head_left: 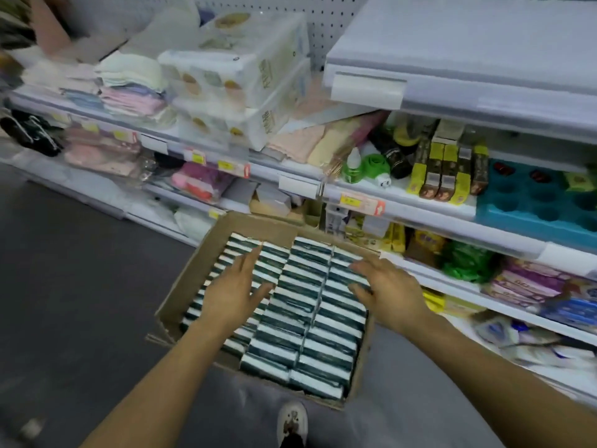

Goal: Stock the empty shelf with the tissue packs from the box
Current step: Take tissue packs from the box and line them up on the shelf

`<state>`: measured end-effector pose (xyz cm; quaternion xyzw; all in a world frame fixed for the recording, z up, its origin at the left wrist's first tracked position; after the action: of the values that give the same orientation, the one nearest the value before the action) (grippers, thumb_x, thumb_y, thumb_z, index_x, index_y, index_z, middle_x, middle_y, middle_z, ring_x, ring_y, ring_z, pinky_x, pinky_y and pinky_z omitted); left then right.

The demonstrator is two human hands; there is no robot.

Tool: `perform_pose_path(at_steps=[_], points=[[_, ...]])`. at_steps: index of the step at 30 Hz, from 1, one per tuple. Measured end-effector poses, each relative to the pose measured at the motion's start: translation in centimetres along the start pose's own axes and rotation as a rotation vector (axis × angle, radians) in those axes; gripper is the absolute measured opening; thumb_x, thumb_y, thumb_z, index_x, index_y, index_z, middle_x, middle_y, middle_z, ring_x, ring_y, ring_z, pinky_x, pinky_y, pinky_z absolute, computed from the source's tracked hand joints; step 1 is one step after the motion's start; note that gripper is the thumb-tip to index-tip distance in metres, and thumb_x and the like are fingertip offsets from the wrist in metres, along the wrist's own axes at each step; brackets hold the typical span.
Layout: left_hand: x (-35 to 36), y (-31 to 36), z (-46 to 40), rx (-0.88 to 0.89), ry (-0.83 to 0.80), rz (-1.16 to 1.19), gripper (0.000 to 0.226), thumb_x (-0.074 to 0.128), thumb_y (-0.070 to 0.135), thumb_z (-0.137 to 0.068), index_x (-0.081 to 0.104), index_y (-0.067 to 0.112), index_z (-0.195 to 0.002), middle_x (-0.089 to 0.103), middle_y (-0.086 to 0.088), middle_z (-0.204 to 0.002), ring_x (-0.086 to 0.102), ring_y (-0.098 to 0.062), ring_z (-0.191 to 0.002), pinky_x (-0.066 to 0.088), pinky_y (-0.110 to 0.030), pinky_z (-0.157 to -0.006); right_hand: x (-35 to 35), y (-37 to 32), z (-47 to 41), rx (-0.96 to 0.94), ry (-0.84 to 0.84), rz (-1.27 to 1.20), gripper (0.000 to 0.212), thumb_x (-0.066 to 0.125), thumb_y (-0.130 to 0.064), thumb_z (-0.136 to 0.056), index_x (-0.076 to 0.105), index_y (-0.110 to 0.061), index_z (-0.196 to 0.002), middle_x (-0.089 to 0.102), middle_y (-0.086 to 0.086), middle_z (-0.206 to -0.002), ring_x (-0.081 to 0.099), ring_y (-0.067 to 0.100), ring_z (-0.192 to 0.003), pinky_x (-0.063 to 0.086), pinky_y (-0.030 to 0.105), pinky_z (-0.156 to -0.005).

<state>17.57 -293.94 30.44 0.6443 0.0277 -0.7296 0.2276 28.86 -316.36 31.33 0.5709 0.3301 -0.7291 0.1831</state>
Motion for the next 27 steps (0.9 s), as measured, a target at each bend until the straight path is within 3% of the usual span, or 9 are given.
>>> perform_pose_path(at_steps=[3, 9, 13, 17, 27], points=[[4.0, -3.6, -2.0, -0.035, -0.161, -0.041, 0.067, 0.045, 0.051, -0.099, 0.019, 0.024, -0.155, 0.036, -0.004, -0.152, 0.049, -0.024, -0.127, 0.050, -0.037, -0.087, 4.9, -0.8, -2.2, 0.037, -0.093, -0.031, 0.039, 0.043, -0.045, -0.101, 0.048, -0.032, -0.137, 0.046, -0.008, -0.140, 0.046, 0.016, -0.127, 0.048, 0.033, -0.088], [10.2, -5.5, -5.1, 0.050, -0.282, 0.039, 0.041, 0.046, 0.043, -0.101, 0.048, 0.031, -0.140, 0.054, 0.003, -0.136, 0.061, -0.017, -0.105, 0.052, -0.033, -0.081, 11.3, -1.7, -5.5, 0.086, -0.194, -0.018, 0.031, 0.043, -0.039, -0.101, 0.055, -0.032, -0.129, 0.052, -0.003, -0.128, 0.050, 0.020, -0.119, 0.052, 0.035, -0.081], [13.2, -4.9, -6.8, 0.162, -0.273, 0.098, 0.031, 0.049, 0.037, -0.101, 0.058, 0.032, -0.130, 0.059, 0.007, -0.129, 0.059, -0.015, -0.112, 0.051, -0.032, -0.088, 13.9, -2.0, -7.5, 0.097, -0.176, -0.037, 0.027, 0.046, -0.033, -0.101, 0.062, -0.029, -0.122, 0.057, 0.000, -0.120, 0.053, 0.023, -0.114, 0.050, 0.035, -0.079], [14.6, -4.3, -7.9, 0.203, -0.250, 0.096, 0.032, 0.051, 0.035, -0.100, 0.057, 0.029, -0.132, 0.055, 0.007, -0.126, 0.060, -0.016, -0.100, 0.052, -0.034, -0.081, 15.8, -2.0, -8.9, 0.119, -0.187, -0.027, 0.030, 0.047, -0.032, -0.101, 0.059, -0.028, -0.128, 0.054, 0.004, -0.126, 0.050, 0.026, -0.120, 0.050, 0.038, -0.081], [16.3, -4.9, -8.7, 0.222, -0.307, 0.090, 0.038, 0.065, 0.037, -0.091, 0.056, 0.027, -0.127, 0.049, 0.007, -0.122, 0.058, -0.015, -0.102, 0.050, -0.031, -0.078, 17.3, -2.0, -10.2, 0.134, -0.254, 0.136, 0.029, 0.051, -0.045, -0.094, 0.061, -0.025, -0.114, 0.050, 0.003, -0.117, 0.048, 0.024, -0.115, 0.045, 0.034, -0.076]])
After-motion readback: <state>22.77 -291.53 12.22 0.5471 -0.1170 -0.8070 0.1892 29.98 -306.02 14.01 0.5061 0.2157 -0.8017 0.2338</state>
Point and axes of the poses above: each hand's wrist, its own z-axis away from the middle knuckle, its own x-axis out of the palm, y = z × x, the point moved 9 cm from there along -z, towards the middle knuckle
